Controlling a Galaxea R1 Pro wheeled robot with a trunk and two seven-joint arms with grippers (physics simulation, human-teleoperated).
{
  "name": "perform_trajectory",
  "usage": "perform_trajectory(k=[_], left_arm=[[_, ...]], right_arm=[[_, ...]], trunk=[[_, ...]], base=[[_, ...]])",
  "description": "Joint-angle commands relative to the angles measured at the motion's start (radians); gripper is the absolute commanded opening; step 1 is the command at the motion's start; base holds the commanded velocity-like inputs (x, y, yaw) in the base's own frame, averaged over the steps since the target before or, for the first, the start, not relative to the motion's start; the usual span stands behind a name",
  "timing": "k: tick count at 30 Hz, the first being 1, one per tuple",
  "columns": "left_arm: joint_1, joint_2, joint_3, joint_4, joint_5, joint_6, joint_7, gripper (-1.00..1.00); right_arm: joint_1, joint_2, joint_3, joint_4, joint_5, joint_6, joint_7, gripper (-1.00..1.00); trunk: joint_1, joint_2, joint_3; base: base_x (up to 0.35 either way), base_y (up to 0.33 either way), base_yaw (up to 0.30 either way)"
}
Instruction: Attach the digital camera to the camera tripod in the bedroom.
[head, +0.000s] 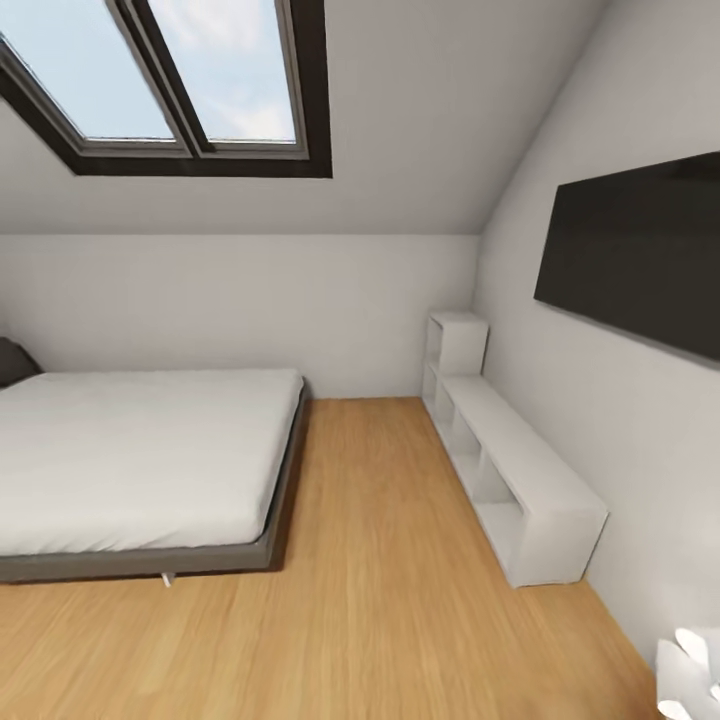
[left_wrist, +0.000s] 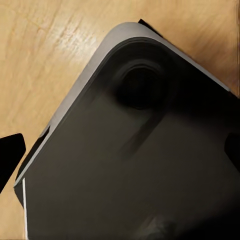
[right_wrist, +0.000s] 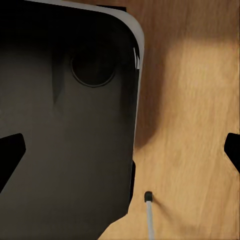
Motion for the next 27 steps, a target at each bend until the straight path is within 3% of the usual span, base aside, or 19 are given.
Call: perform_trajectory(k=[1, 10, 27], left_arm=[[0.001, 0.0, 0.004, -0.002, 0.002, -0.001, 0.001, 1.0], [0.001, 0.0, 0.003, -0.002, 0.012, -0.001, 0.001, 1.0], [0.001, 0.0, 0.003, -0.002, 0.013, -0.001, 0.001, 1.0]], right_arm=[[0.0, 0.0, 0.0, 0.0, 0.006, -0.002, -0.001, 1.0], [0.0, 0.0, 0.0, 0.0, 0.006, -0.002, -0.001, 1.0], [0.0, -0.001, 0.0, 0.0, 0.006, -0.002, -0.001, 1.0]], trunk=[[0.0, 0.0, -0.001], [0.0, 0.0, -0.001], [0.0, 0.0, -0.001]], base=[[0.242, -0.2, 0.278], [0.216, -0.177, 0.278], [0.012, -0.01, 0.278]])
